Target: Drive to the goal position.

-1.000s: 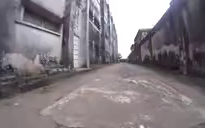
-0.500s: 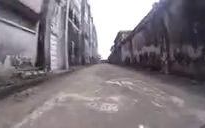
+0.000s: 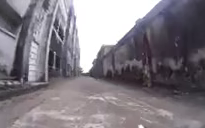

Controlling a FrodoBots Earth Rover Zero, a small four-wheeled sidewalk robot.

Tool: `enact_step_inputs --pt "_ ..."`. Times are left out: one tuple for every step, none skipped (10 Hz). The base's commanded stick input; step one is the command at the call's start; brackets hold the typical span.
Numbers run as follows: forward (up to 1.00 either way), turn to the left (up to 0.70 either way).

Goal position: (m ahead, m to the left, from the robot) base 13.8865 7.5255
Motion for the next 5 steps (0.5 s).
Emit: enact_step_inputs --pt "0.50 0.00" --pt "0.50 0.00" --pt "0.50 0.00" --pt "0.50 0.00" --pt "0.50 0.00"
